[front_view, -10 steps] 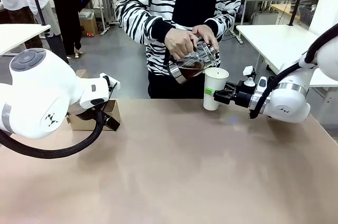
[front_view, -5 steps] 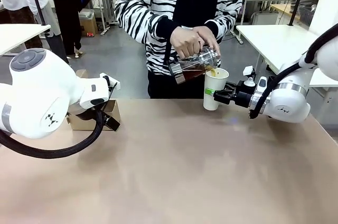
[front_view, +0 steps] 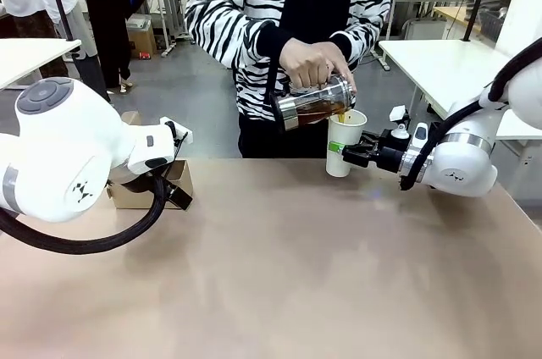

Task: Pour a drink into a cup and package it in a carrier.
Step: When a person places the Paper Cup Lid on the 600 ml Paper Cup , lift the 600 ml Paper Cup.

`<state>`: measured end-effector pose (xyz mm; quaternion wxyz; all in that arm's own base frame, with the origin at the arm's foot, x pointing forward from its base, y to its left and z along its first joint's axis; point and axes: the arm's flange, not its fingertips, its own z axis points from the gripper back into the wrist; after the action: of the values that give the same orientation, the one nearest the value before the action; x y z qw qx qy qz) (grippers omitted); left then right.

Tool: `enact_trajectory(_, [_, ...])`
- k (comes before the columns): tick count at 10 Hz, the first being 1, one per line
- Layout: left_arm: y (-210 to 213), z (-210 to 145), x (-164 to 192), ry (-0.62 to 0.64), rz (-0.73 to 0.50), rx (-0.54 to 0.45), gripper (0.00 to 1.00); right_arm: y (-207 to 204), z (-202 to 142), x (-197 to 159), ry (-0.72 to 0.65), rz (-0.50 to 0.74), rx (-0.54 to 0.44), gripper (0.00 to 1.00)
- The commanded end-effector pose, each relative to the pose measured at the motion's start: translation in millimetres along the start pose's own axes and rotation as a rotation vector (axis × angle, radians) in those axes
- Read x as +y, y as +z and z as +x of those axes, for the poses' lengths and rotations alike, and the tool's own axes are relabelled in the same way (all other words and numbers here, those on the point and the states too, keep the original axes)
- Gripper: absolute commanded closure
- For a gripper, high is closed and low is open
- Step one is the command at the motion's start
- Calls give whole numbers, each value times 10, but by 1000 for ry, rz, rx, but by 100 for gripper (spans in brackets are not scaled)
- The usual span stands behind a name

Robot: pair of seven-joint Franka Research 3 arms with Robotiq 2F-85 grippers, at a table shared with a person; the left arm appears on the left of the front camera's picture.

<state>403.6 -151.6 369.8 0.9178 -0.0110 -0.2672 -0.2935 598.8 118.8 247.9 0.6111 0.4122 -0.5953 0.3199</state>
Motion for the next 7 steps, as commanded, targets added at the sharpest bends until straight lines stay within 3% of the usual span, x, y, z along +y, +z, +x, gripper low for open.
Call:
enact_trajectory(1, [5, 0, -2, 0, -2, -2, 0, -20, 9, 5, -1, -9, -7, 19])
enact_trajectory(7, [5, 0, -2, 0, -2, -2, 0, -20, 9, 5, -1, -9, -7, 19])
